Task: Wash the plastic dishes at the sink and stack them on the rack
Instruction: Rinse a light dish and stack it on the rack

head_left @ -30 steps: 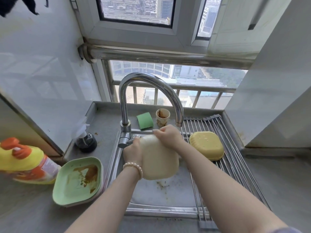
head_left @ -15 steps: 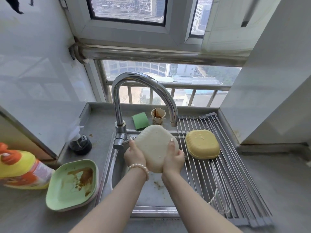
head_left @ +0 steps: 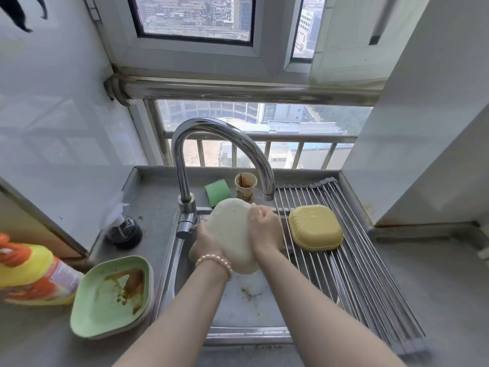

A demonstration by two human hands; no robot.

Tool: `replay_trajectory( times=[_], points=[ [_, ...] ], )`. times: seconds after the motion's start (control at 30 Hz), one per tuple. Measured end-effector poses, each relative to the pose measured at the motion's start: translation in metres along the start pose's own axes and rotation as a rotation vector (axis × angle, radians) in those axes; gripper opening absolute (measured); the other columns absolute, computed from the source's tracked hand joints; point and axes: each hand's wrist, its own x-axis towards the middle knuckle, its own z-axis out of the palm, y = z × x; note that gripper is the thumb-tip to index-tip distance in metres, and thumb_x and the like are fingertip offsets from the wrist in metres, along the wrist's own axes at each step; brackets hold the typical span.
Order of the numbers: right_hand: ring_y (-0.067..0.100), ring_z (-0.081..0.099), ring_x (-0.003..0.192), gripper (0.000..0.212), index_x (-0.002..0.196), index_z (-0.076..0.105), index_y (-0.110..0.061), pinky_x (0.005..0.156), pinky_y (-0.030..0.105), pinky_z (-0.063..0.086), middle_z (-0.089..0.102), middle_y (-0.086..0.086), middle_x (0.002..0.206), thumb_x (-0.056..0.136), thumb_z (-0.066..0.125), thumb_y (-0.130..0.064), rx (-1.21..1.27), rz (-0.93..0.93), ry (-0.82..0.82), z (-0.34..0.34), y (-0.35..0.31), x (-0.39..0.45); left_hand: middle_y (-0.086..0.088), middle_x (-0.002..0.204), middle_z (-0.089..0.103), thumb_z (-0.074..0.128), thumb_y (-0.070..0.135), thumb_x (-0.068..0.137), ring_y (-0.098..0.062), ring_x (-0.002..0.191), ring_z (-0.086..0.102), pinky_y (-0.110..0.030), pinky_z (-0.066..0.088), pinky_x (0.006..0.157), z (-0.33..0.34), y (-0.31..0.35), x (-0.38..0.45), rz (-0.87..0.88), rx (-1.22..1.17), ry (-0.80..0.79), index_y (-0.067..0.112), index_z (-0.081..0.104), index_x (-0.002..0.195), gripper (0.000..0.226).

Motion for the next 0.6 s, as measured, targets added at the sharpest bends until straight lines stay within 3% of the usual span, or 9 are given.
replay_trajectory(
  times=[0.07, 0.13, 0.2, 0.3, 0.37, 0.43, 0.5, 0.53, 0.6],
  points=[
    [0.030, 0.054, 0.108, 0.045, 0.132, 0.047, -0.023, 0.086, 0.034, 0.041, 0.052, 0.009, 0.124, 0.092, 0.047, -0.044, 0.142, 0.082, 0.018, 0.016, 0.006, -0.022, -0.008, 0.093, 0.071, 0.059, 0.037, 0.075, -0.028, 0.078, 0.068, -0.039, 0.057, 0.072, -0.002, -0.002, 0.004, -0.034, -0.054, 0.015, 0.009, 0.067, 0.080, 0.030],
    [0.028, 0.053, 0.116, 0.064, 0.142, 0.036, -0.025, 0.094, 0.035, 0.043, 0.051, 0.003, 0.132, 0.087, 0.058, -0.049, 0.274, 0.117, 0.064, 0.028, 0.014, -0.042, -0.008, 0.093, 0.071, 0.054, 0.040, 0.078, -0.029, 0.081, 0.068, -0.042, 0.057, 0.078, -0.004, -0.002, 0.007, -0.026, -0.037, 0.004, 0.010, 0.064, 0.076, 0.032],
    [0.023, 0.056, 0.115, 0.063, 0.137, 0.043, -0.021, 0.096, 0.036, 0.045, 0.055, -0.002, 0.126, 0.084, 0.066, -0.047, 0.408, 0.134, 0.090, 0.026, 0.020, -0.042, -0.008, 0.090, 0.069, 0.051, 0.040, 0.085, -0.029, 0.081, 0.066, -0.045, 0.057, 0.080, -0.007, -0.003, 0.006, 0.004, 0.032, -0.019, 0.012, 0.061, 0.076, 0.031],
    [0.019, 0.060, 0.102, 0.040, 0.122, 0.062, -0.008, 0.091, 0.035, 0.049, 0.065, 0.002, 0.110, 0.090, 0.062, -0.033, 0.461, 0.112, -0.001, 0.005, 0.025, -0.014, -0.008, 0.088, 0.067, 0.054, 0.038, 0.091, -0.027, 0.077, 0.065, -0.041, 0.057, 0.072, -0.015, 0.001, 0.002, 0.024, 0.140, -0.135, 0.012, 0.060, 0.085, 0.028],
    [0.017, 0.061, 0.087, 0.029, 0.101, 0.071, -0.002, 0.079, 0.033, 0.049, 0.071, 0.011, 0.093, 0.095, 0.057, -0.026, 0.394, 0.059, -0.096, -0.010, 0.026, 0.005, -0.006, 0.086, 0.068, 0.064, 0.045, 0.085, -0.025, 0.076, 0.065, -0.042, 0.056, 0.076, -0.017, 0.008, 0.007, 0.068, 0.290, -0.228, 0.010, 0.062, 0.088, 0.035],
    [0.018, 0.054, 0.074, 0.035, 0.080, 0.070, 0.003, 0.067, 0.029, 0.041, 0.068, 0.015, 0.076, 0.096, 0.053, -0.023, 0.307, 0.003, -0.186, -0.022, 0.022, 0.016, -0.007, 0.086, 0.071, 0.074, 0.041, 0.075, -0.026, 0.077, 0.067, -0.043, 0.056, 0.079, -0.016, 0.014, 0.009, 0.111, 0.408, -0.291, 0.007, 0.067, 0.093, 0.039],
    [0.020, 0.051, 0.075, 0.044, 0.070, 0.065, 0.000, 0.066, 0.029, 0.036, 0.066, 0.016, 0.074, 0.098, 0.047, -0.028, 0.149, -0.068, -0.234, -0.026, 0.014, 0.023, -0.007, 0.085, 0.071, 0.080, 0.032, 0.071, -0.025, 0.076, 0.066, -0.042, 0.057, 0.077, -0.012, 0.016, 0.003, 0.160, 0.375, -0.246, 0.004, 0.069, 0.094, 0.038],
    [0.022, 0.054, 0.080, 0.045, 0.070, 0.064, -0.008, 0.069, 0.030, 0.036, 0.067, 0.014, 0.081, 0.099, 0.041, -0.033, -0.017, -0.107, -0.248, -0.025, 0.008, 0.021, -0.006, 0.083, 0.069, 0.080, 0.031, 0.071, -0.024, 0.074, 0.065, -0.040, 0.057, 0.076, -0.009, 0.013, 0.000, 0.174, 0.321, -0.183, 0.004, 0.068, 0.091, 0.036],
    [0.029, 0.054, 0.107, 0.043, 0.105, 0.064, -0.017, 0.085, 0.036, 0.039, 0.062, 0.013, 0.114, 0.100, 0.028, -0.041, -0.397, -0.182, -0.235, -0.017, 0.000, 0.012, -0.004, 0.080, 0.064, 0.071, 0.036, 0.081, -0.021, 0.072, 0.061, -0.033, 0.054, 0.070, -0.005, 0.007, -0.016, 0.160, 0.261, -0.082, 0.003, 0.064, 0.080, 0.034]
  ],
)
